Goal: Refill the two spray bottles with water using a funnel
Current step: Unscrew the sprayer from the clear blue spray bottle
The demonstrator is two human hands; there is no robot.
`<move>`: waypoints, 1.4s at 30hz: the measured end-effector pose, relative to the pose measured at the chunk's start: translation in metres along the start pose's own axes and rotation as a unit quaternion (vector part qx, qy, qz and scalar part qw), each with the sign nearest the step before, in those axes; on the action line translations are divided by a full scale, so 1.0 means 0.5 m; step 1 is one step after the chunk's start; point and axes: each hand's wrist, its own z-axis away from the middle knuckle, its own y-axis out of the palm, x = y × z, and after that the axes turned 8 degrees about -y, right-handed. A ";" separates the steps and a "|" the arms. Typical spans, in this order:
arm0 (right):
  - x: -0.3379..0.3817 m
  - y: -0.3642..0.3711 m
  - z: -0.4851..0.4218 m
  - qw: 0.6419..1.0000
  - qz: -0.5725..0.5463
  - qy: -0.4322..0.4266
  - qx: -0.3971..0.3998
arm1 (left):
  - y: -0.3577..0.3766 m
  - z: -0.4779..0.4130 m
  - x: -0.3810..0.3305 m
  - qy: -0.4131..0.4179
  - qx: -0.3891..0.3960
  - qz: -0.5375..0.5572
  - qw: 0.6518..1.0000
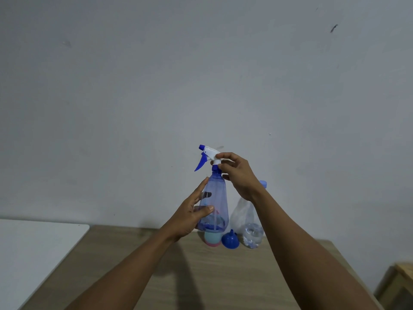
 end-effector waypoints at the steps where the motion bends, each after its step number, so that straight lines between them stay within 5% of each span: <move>1: 0.002 0.002 0.000 1.000 0.000 -0.003 0.001 | -0.001 -0.001 0.000 0.001 0.000 0.000 1.000; 25: -0.043 -0.012 -0.026 0.999 0.028 0.014 0.007 | -0.003 -0.045 0.037 0.004 -0.013 0.006 1.000; 30: -0.043 -0.015 -0.031 0.999 0.009 -0.010 -0.053 | 0.002 -0.038 0.048 0.011 -0.019 -0.024 0.999; 36: -0.038 -0.071 -0.049 0.966 0.035 -0.119 -0.227 | 0.006 -0.004 0.126 0.030 -0.042 -0.063 0.997; 42: -0.154 -0.124 0.038 0.971 0.125 -0.058 -0.195 | 0.011 0.025 0.280 0.003 -0.097 -0.108 0.989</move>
